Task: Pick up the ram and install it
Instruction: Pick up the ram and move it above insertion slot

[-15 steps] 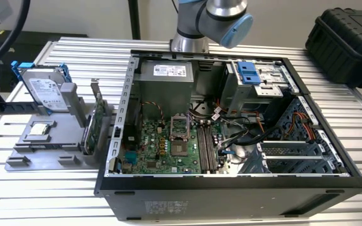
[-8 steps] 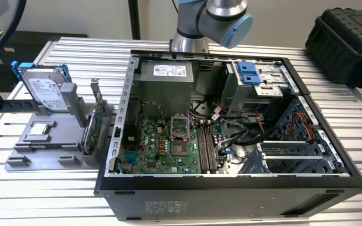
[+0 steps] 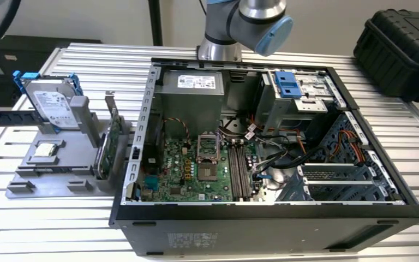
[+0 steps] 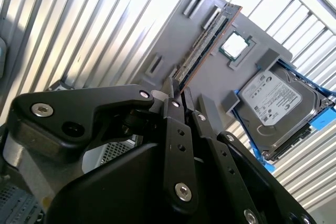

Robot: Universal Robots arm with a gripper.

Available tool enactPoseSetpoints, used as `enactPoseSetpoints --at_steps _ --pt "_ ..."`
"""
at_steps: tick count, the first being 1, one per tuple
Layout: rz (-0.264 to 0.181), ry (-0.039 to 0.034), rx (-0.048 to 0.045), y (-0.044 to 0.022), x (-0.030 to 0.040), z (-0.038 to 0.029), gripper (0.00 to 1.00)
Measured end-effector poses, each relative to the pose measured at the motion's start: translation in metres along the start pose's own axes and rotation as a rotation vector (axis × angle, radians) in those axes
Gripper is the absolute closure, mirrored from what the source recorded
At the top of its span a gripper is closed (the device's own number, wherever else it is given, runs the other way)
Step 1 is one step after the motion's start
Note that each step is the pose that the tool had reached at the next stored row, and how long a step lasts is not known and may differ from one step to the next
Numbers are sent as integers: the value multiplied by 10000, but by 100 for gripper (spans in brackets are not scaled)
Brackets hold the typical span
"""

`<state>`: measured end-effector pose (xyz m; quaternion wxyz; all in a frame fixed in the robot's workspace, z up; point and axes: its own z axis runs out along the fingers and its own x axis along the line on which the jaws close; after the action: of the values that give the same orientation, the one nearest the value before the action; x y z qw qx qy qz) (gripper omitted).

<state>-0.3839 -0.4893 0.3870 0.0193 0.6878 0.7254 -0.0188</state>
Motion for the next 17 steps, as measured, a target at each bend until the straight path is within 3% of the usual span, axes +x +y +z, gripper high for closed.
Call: enactPoseSetpoints --at_steps 17 --pt "1 1 -1 -1 -8 -143 100"
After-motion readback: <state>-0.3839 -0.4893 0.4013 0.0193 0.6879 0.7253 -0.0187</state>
